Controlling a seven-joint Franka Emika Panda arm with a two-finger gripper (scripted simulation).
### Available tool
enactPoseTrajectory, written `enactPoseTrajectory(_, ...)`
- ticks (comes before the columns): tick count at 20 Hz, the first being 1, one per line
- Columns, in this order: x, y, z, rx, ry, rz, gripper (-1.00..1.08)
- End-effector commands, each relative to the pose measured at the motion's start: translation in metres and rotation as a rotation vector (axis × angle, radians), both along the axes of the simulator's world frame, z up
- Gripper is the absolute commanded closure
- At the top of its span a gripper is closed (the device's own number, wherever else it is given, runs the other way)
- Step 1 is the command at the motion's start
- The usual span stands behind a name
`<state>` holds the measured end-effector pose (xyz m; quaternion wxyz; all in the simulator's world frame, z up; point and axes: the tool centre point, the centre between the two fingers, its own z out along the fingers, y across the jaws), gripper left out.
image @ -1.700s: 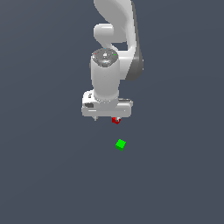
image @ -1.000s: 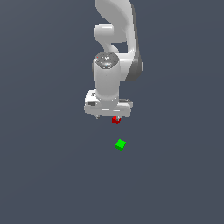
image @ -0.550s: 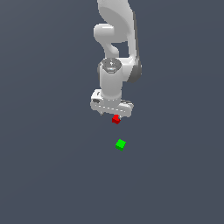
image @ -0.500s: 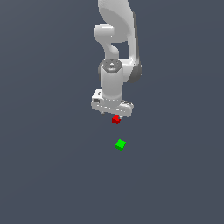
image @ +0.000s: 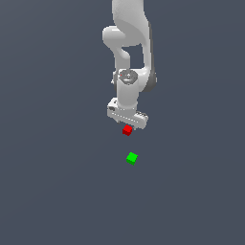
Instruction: Stack the red cube on top of the green cube.
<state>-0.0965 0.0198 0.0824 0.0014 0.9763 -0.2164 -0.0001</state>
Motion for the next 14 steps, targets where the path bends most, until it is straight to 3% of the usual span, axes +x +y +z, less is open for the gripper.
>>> enactPoseTrajectory(1, -0.005, 0.004, -0.006, 0.001, -0.001, -0.027, -0.92)
enactPoseTrajectory(14, -0.009, 0.009, -0.019, 0.002, 0.000, -0.050, -0.92)
